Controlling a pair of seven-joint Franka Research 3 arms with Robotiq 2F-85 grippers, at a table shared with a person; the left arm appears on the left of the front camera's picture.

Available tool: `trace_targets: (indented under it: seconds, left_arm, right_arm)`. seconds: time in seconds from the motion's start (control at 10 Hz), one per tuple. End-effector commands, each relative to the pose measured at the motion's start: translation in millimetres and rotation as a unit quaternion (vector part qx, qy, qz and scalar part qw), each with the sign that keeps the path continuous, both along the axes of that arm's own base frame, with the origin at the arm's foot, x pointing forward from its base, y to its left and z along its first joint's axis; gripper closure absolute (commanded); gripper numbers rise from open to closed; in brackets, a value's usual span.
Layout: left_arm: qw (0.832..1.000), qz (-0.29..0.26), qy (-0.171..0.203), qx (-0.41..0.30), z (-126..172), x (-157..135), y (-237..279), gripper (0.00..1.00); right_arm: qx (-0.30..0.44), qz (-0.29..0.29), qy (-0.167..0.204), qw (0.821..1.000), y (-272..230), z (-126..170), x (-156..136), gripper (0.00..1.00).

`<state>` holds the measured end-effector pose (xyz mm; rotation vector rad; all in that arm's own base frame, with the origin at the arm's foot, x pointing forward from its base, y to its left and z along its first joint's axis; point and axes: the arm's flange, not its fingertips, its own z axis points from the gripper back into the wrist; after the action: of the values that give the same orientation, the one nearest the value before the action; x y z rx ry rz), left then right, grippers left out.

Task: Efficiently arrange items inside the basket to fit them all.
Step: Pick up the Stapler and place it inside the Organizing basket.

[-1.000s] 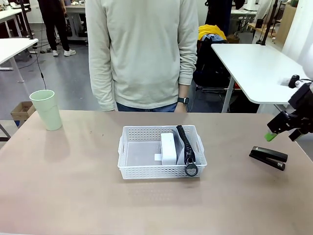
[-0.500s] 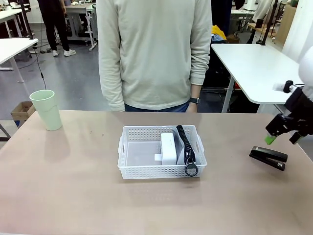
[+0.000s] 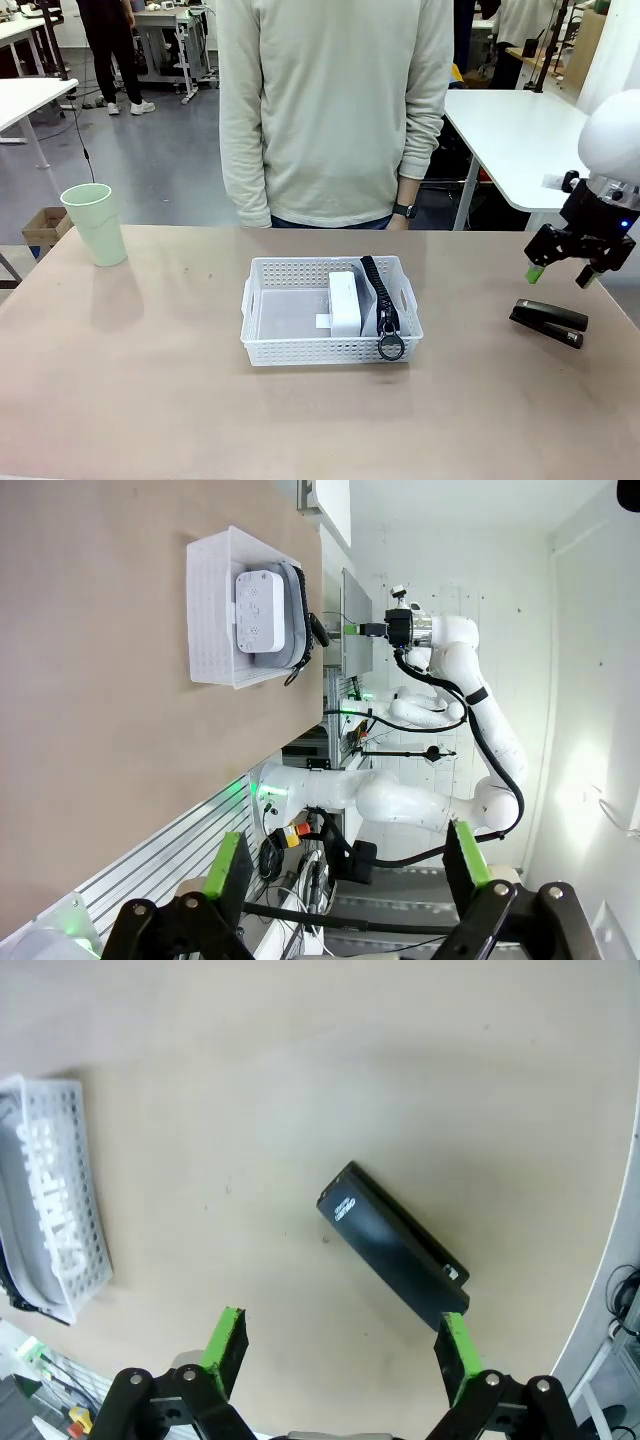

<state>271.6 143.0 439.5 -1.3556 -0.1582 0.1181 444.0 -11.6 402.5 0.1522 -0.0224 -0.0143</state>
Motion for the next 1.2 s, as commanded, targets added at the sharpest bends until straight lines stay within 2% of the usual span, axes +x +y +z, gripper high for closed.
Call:
trace_targets:
  seconds: [0.0,0.4,0.5,0.6,0.7,0.8,0.9,1.0,1.1]
  left_arm:
    - [1.000,-0.004,0.002,-0.004,3,-3,0,0.00]
    - [1.000,-0.004,0.002,-0.004,3,-3,0,0.00]
    - [1.000,-0.004,0.002,-0.004,3,-3,0,0.00]
    - [1.000,-0.004,0.002,-0.004,3,-3,0,0.00]
    - [1.000,-0.004,0.002,-0.004,3,-3,0,0.00]
    - [1.000,-0.004,0.002,-0.004,3,-3,0,0.00]
    - [1.000,-0.004,0.002,-0.004,3,-3,0,0.00]
    - [1.000,-0.004,0.002,-0.004,3,-3,0,0.00]
    - [1.000,-0.004,0.002,-0.004,3,-3,0,0.00]
  right_arm:
    - [-0.002,0.009,0.007,1.000,3,-2,-6,0.00]
    - [0.004,0.005,0.005,1.000,3,-2,-2,0.00]
    - [-0.006,0.111,-0.012,0.994,3,-8,3,0.00]
    - [-0.035,0.240,-0.029,0.970,2,-15,2,0.00]
    - [-0.077,0.326,-0.047,0.941,2,-20,-2,0.00]
    - [-0.095,0.385,-0.041,0.917,4,-25,-6,0.00]
    - [-0.096,0.405,-0.041,0.908,5,-30,-6,0.00]
    - [-0.077,0.416,-0.052,0.904,2,-34,-5,0.00]
    - [-0.063,0.422,-0.048,0.903,-1,-40,-3,0.00]
